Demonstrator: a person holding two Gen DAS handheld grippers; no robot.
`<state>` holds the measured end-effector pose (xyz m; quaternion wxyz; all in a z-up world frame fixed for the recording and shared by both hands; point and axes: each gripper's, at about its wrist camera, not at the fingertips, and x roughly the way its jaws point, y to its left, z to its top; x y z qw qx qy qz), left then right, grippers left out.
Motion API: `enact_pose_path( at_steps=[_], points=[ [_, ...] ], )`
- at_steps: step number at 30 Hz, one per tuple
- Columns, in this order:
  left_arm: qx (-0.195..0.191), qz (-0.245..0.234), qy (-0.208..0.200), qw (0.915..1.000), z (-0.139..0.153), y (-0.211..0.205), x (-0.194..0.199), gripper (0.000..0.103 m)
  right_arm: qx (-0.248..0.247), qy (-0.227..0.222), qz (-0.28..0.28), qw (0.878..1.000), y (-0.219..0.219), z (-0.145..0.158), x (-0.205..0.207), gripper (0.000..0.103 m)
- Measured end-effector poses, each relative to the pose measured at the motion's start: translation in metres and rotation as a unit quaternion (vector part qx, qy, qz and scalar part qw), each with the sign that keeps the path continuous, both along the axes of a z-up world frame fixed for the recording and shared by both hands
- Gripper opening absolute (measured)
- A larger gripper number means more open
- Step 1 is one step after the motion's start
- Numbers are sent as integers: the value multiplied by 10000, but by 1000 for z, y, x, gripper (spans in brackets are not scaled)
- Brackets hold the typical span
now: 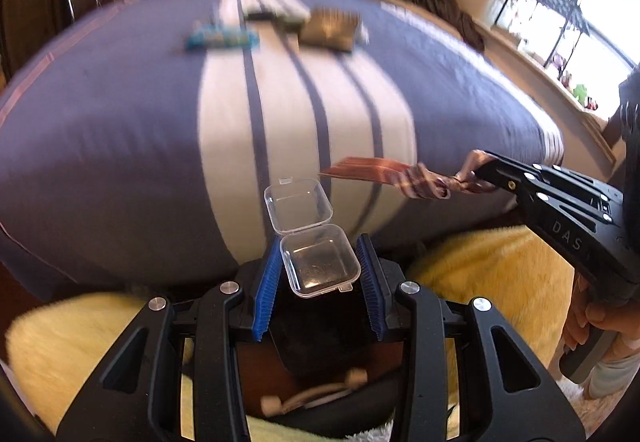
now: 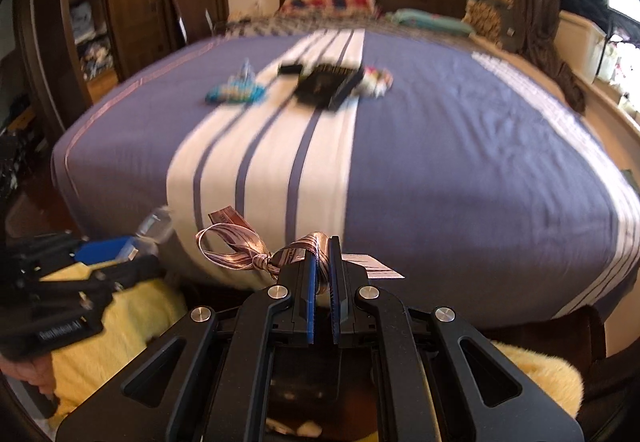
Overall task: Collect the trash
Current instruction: 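Lower both held items into the black bin and open both tools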
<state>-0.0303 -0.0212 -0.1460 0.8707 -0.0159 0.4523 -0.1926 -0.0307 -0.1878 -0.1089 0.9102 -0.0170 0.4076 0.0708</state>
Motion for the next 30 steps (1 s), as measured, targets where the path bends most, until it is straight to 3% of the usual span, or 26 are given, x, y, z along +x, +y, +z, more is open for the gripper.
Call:
enact_pose_path(
  at_steps=[8, 17, 20, 28, 29, 30],
  points=[
    [133, -209, 908, 9956, -77, -13, 17, 36, 45, 1065, 48, 9943, 7, -77, 18, 7],
    [414, -423, 1896, 9801, -159, -27, 39, 36, 602, 2157, -29, 9746, 2, -156, 41, 7],
    [423, -475, 2059, 9765, -173, -30, 44, 36, 630, 2274, -86, 9717, 1, -163, 48, 7],
    [396, -545, 2211, 9729, -177, -36, 48, 39, 648, 2470, -47, 9668, 10, -171, 58, 10],
    [386, -540, 2217, 9728, -177, -35, 47, 42, 700, 2483, -37, 9662, 10, -172, 59, 14],
    [382, -528, 2216, 9730, -176, -35, 48, 43, 761, 2491, -36, 9655, 10, -172, 60, 24]
  ],
)
